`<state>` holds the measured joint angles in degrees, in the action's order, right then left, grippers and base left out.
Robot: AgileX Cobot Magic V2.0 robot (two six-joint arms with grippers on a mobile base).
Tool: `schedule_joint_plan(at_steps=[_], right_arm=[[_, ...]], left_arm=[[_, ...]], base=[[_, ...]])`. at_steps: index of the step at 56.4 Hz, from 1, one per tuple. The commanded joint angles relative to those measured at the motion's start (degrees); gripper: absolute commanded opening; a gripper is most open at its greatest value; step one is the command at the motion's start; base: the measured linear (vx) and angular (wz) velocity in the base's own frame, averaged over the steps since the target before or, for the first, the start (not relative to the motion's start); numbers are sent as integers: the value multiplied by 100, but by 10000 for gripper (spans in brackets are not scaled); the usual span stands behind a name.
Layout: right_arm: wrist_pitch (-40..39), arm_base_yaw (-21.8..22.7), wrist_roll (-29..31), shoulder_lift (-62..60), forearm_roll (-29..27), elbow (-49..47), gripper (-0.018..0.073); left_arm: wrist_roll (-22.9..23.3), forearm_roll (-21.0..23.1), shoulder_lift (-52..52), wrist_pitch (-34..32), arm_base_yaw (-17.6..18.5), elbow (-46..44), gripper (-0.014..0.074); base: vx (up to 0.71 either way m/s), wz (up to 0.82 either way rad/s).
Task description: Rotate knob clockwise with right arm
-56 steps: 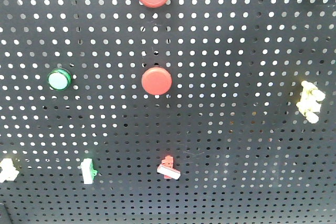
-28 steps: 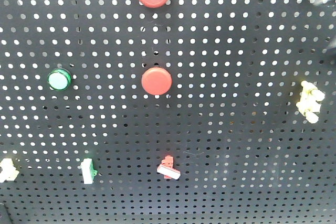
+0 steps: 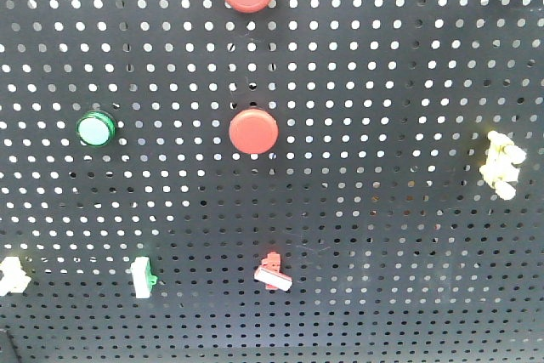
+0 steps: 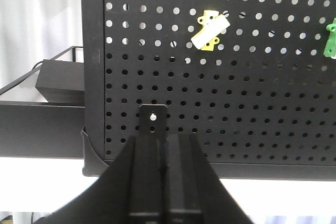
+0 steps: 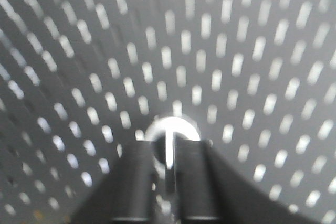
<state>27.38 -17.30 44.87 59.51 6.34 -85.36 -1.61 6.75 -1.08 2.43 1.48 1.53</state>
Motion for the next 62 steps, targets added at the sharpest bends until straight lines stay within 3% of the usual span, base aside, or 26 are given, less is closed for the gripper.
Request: schedule_joint_plan(at_steps=[1, 28, 37, 43, 53, 62], right_arm=[[-668, 19, -303, -25, 233, -161, 301], [-678, 19, -423, 400, 334, -161, 221], [-678, 19, -423, 491, 334, -161, 111], [-682, 19, -608, 491, 321, -161, -16], [-790, 19, -2352, 491, 285, -161, -11], [-938, 19, -5013, 491, 285, -161, -9]], left_arm=[[55, 45, 18, -469, -15, 75, -6], [55, 45, 18, -469, -15, 75, -6], [55, 45, 18, -469, -15, 75, -6], [55, 45, 18, -469, -15, 75, -6], [55, 45, 18, -469, -15, 75, -6], [55, 45, 18, -469, -15, 75, -6]], base=[[0, 0], [0, 0], [0, 0], [0, 0], [0, 0], [0, 0]])
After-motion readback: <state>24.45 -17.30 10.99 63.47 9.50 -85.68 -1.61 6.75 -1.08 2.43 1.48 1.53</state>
